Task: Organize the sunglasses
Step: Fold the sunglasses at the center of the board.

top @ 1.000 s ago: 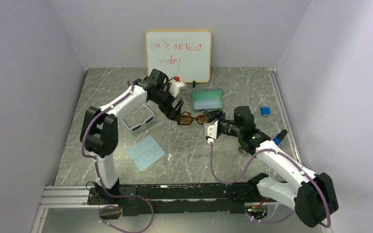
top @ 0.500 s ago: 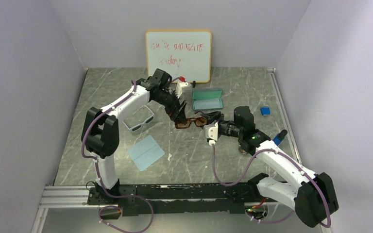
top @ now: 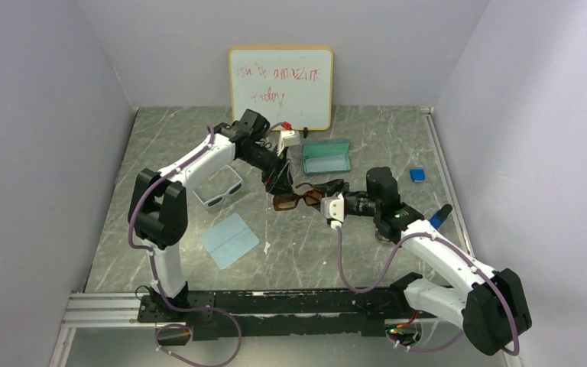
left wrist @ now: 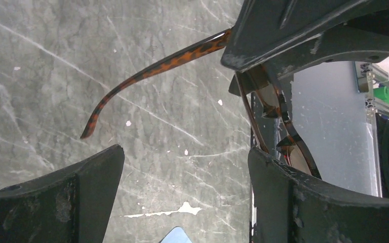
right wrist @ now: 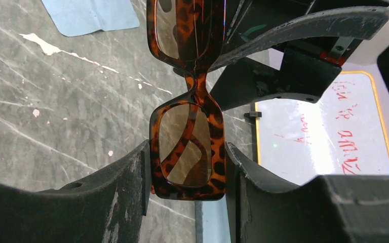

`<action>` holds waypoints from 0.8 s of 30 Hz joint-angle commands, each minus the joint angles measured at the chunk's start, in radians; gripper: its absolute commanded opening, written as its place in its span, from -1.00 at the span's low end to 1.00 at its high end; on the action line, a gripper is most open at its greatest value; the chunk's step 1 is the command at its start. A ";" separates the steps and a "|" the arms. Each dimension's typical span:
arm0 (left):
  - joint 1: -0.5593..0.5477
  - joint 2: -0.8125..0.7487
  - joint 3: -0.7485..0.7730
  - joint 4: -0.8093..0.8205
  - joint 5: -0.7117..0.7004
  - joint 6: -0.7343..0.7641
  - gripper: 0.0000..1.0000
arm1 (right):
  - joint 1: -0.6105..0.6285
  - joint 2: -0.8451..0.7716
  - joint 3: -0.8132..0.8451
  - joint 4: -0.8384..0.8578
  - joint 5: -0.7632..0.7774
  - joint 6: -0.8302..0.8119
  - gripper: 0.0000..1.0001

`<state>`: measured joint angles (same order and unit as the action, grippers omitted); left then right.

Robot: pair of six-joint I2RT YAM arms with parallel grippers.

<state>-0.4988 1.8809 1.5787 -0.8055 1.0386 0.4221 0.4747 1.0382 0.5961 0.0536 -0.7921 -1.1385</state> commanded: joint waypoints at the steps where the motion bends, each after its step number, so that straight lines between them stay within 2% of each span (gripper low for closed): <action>1: -0.004 0.003 0.052 -0.043 0.121 0.046 0.93 | -0.001 0.006 0.049 0.034 -0.042 0.040 -0.52; 6: 0.000 -0.018 0.016 0.012 0.085 0.006 0.93 | -0.005 0.006 0.058 0.032 -0.052 0.066 -0.52; 12: 0.034 -0.053 -0.025 0.151 -0.078 -0.118 0.93 | -0.014 -0.011 0.126 -0.064 -0.041 0.054 -0.54; 17: 0.105 -0.107 -0.034 0.270 -0.225 -0.211 0.93 | -0.018 -0.015 0.216 -0.237 -0.045 0.006 -0.56; 24: 0.152 -0.049 0.038 0.257 -0.392 -0.264 0.93 | -0.016 -0.014 0.388 -0.552 -0.150 -0.101 -0.56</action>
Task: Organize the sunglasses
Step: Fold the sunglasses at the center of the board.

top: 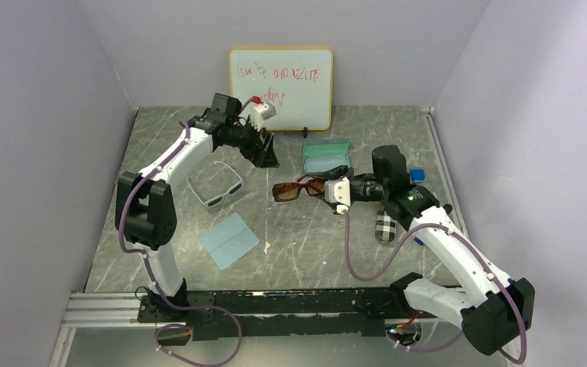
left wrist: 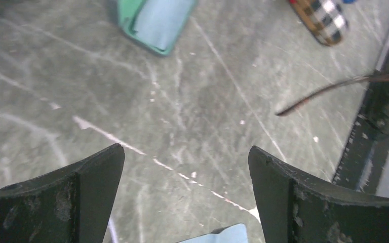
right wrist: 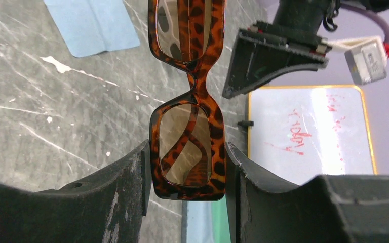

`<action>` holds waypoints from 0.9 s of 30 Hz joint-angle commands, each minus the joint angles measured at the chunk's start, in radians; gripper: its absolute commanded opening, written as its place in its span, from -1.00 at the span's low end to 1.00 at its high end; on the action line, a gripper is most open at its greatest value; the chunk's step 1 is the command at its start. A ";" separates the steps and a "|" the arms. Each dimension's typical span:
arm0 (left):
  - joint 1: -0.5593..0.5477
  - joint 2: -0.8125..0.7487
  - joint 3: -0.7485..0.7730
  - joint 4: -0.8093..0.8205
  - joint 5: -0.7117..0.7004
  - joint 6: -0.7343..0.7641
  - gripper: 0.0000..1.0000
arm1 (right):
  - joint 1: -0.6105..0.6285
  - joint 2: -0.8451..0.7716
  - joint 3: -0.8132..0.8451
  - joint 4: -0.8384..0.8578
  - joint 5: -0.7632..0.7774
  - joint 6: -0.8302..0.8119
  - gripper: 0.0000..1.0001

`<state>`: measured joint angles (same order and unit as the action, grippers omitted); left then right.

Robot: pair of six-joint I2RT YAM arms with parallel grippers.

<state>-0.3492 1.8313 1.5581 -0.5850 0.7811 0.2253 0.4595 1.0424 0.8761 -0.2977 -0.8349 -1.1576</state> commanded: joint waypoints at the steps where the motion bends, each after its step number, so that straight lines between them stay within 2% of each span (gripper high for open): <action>1: 0.001 0.015 0.072 0.027 -0.170 -0.073 0.93 | 0.000 -0.015 0.132 -0.246 -0.131 -0.100 -0.56; 6: -0.013 0.104 0.147 -0.073 -0.153 -0.056 0.93 | 0.009 0.006 0.223 -0.401 -0.262 -0.203 -0.56; 9: -0.049 0.122 0.175 -0.141 -0.139 -0.005 0.93 | 0.014 0.016 0.255 -0.429 -0.315 -0.215 -0.56; 14: -0.119 0.105 0.156 -0.159 -0.110 0.017 0.93 | 0.019 0.032 0.278 -0.454 -0.409 -0.232 -0.55; 17: -0.163 0.115 0.177 -0.193 -0.073 0.026 0.93 | 0.023 0.043 0.259 -0.483 -0.454 -0.301 -0.53; 27: -0.246 0.169 0.258 -0.343 0.081 0.116 0.93 | 0.033 0.034 0.190 -0.494 -0.413 -0.412 -0.52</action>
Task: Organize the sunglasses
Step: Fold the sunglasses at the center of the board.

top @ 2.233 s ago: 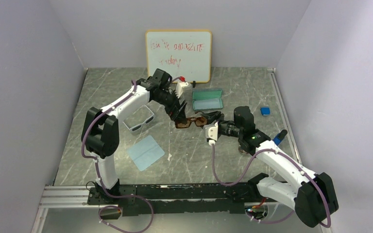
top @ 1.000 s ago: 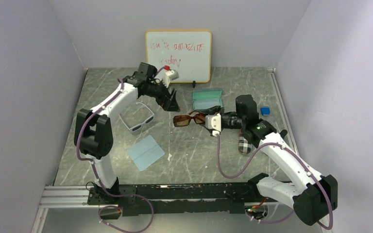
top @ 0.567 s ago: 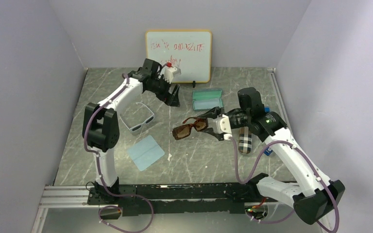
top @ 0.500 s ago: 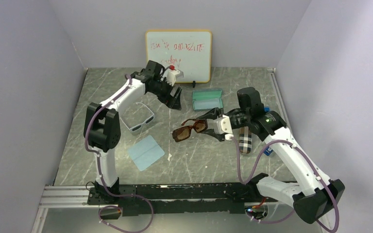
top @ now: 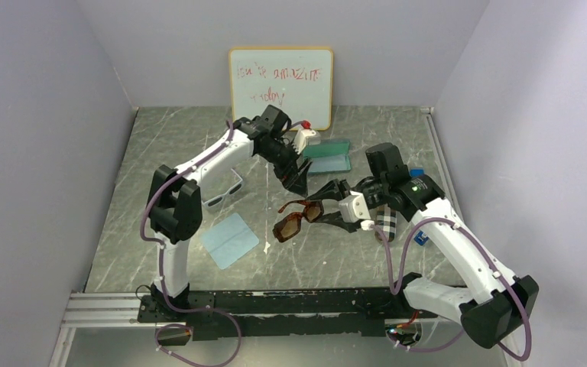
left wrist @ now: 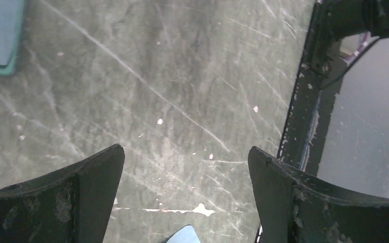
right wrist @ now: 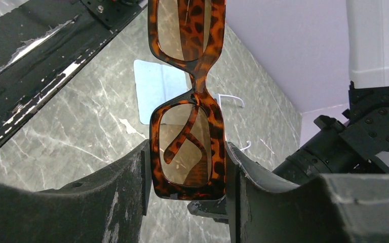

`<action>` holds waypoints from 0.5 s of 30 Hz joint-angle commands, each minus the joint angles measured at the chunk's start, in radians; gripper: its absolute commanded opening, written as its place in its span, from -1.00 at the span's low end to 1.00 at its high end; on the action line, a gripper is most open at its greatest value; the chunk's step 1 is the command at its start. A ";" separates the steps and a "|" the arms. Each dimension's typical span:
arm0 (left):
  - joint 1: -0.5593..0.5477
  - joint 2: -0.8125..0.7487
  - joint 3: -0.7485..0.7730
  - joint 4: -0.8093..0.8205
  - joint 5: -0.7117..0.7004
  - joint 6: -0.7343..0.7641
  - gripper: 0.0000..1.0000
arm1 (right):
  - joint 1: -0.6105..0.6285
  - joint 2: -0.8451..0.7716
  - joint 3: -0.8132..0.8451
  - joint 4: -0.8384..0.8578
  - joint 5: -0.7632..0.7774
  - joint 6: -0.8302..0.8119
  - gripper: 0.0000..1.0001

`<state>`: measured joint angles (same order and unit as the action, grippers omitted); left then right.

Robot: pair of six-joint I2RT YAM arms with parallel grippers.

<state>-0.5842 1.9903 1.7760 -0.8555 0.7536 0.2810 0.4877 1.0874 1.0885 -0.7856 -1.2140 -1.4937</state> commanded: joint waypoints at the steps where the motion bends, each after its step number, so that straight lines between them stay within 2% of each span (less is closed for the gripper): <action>1: -0.015 0.013 0.045 -0.086 0.126 0.071 0.93 | 0.004 -0.011 -0.031 0.000 -0.029 -0.078 -0.52; 15: -0.044 -0.033 0.013 -0.165 0.229 0.153 0.93 | 0.005 -0.006 -0.071 0.115 0.126 -0.065 -0.61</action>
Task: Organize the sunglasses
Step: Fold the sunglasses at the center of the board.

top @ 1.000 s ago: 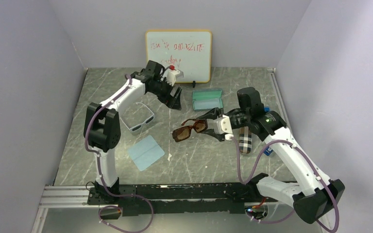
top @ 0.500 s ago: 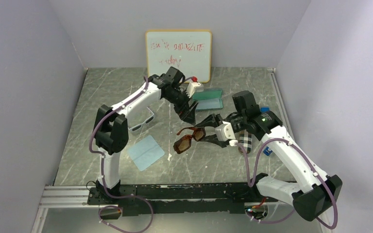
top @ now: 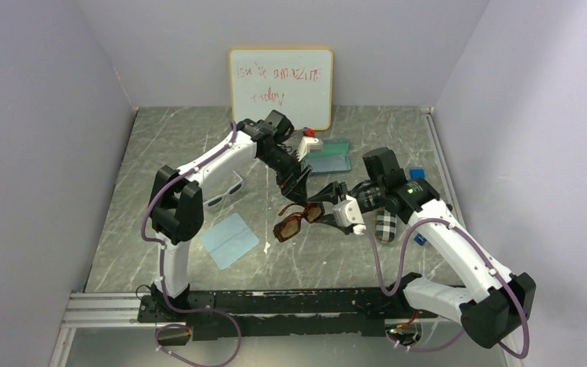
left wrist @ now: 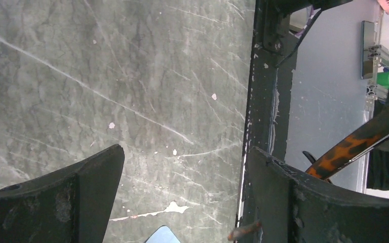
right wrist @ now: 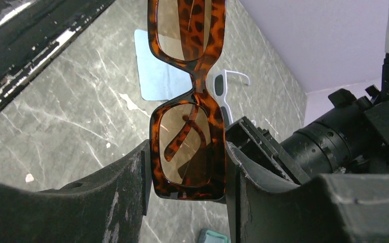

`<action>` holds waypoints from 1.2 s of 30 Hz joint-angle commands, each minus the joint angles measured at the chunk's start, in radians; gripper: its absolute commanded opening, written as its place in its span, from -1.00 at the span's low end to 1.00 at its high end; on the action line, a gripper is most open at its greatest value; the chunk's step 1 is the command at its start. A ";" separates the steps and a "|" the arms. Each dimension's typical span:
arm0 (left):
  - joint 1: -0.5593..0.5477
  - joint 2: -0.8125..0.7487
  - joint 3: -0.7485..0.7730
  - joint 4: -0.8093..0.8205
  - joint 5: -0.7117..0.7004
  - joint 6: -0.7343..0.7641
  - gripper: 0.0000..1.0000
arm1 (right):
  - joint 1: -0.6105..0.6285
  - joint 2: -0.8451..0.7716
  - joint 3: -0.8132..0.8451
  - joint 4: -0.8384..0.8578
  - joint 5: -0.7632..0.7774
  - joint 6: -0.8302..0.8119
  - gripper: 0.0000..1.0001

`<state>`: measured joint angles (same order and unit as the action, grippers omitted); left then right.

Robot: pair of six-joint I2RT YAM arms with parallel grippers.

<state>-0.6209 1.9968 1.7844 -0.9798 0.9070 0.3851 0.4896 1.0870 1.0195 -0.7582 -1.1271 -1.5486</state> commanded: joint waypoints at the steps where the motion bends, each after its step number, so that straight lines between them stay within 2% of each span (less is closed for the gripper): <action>1: -0.008 -0.043 0.002 -0.044 0.078 0.052 0.93 | 0.003 -0.003 -0.002 0.089 0.061 -0.012 -0.62; 14: -0.009 -0.071 -0.026 -0.026 0.077 0.035 0.93 | 0.004 0.020 0.010 0.138 0.229 -0.023 -0.62; 27: -0.010 -0.062 -0.009 -0.056 0.165 0.071 0.93 | 0.045 0.040 -0.082 0.283 0.230 0.049 -0.62; 36: -0.009 -0.080 -0.022 -0.051 0.187 0.082 0.93 | 0.076 0.048 -0.126 0.372 0.299 0.115 -0.62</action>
<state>-0.6102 1.9789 1.7554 -1.0187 0.9798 0.4553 0.5476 1.1259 0.9176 -0.5014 -0.8673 -1.4715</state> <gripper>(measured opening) 0.964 0.512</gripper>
